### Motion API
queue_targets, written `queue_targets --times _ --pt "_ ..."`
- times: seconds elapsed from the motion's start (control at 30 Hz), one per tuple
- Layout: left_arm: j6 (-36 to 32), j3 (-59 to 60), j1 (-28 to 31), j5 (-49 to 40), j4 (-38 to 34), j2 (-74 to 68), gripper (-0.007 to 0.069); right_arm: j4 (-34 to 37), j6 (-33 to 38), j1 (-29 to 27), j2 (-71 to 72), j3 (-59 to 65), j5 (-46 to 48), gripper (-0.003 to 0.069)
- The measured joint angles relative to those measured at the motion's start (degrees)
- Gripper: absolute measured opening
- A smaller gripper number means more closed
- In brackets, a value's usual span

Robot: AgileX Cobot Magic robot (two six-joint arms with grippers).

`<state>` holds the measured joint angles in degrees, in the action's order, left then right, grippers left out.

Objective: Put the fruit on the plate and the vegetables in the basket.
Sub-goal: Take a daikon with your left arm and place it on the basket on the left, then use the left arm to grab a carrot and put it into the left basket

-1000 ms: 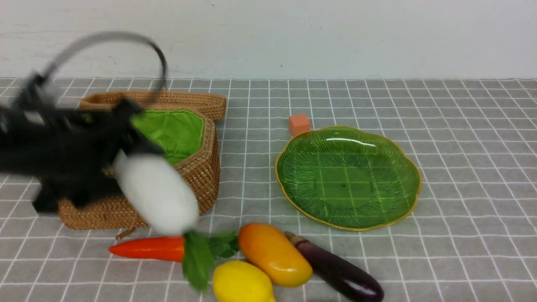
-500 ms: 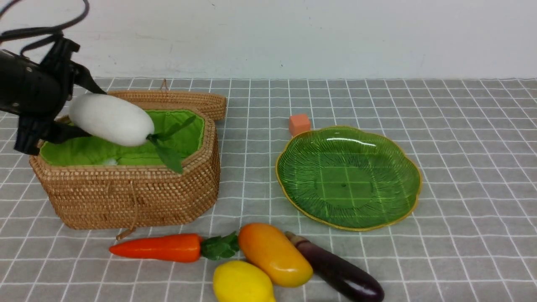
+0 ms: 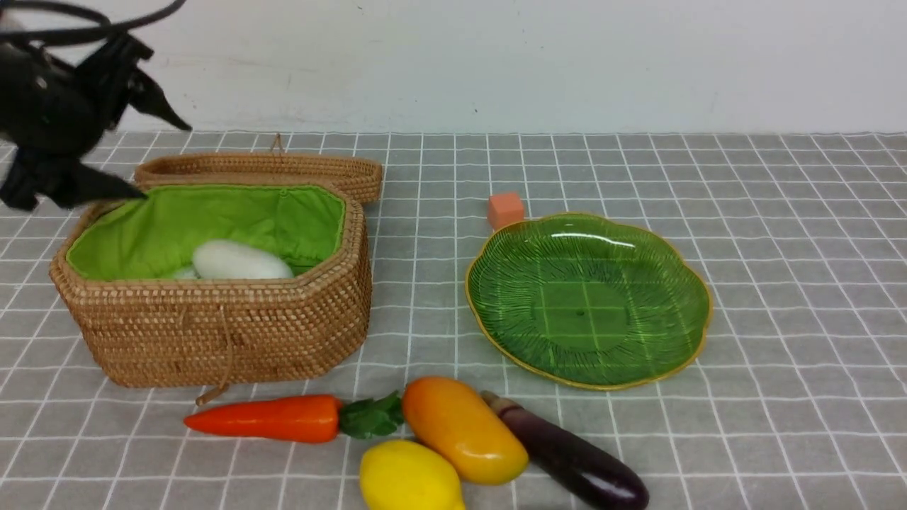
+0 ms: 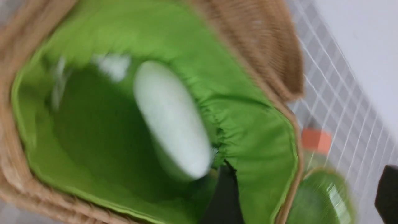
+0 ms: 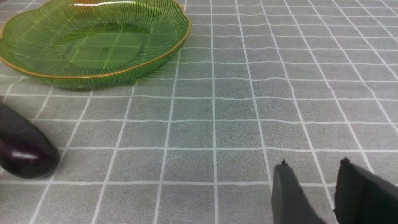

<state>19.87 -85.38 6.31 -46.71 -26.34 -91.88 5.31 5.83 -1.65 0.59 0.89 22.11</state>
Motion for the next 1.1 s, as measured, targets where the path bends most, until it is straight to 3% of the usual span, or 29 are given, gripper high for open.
queue_targets --times 0.03,0.07,0.1,0.17,0.27,0.33,0.37,0.47,0.7,1.1 --pt "-1.19 -0.18 -0.07 -0.31 0.10 0.21 0.0581 0.00 0.00 0.00 0.00 0.00 0.00 0.0240" --pt "-12.73 -1.17 -0.89 -3.12 0.98 1.88 0.0570 0.00 0.00 0.00 0.00 0.00 0.00 0.0240" --pt "-14.39 -1.24 -1.04 -3.55 1.09 2.10 0.0570 0.00 0.00 0.00 0.00 0.00 0.00 0.0240" --pt "-41.20 -1.46 -4.51 -11.93 2.00 5.38 0.0549 0.00 0.00 0.00 0.00 0.00 0.00 0.0240" --pt "-66.72 -0.05 -10.00 -21.19 1.92 7.14 0.0533 0.00 0.00 0.00 0.00 0.00 0.00 0.0240" --pt "-73.59 0.88 -12.05 -22.69 1.92 7.20 0.0528 0.00 0.00 0.00 0.00 0.00 0.00 0.0240" --pt "-81.39 2.70 -15.41 -23.59 2.72 6.94 0.0519 0.00 0.00 0.00 0.00 0.00 0.00 0.0240" --pt "-83.65 6.22 -20.19 -23.22 8.76 4.89 0.0508 0.00 0.00 0.00 0.00 0.00 0.00 0.0240" --pt "-79.15 9.98 -27.43 -14.89 22.72 -2.20 0.0507 0.00 0.00 0.00 0.00 0.00 0.00 0.0240" --pt "-78.99 10.05 -28.34 -10.17 22.69 -12.47 0.0503 0.00 0.00 0.00 0.00 0.00 0.00 0.0240"
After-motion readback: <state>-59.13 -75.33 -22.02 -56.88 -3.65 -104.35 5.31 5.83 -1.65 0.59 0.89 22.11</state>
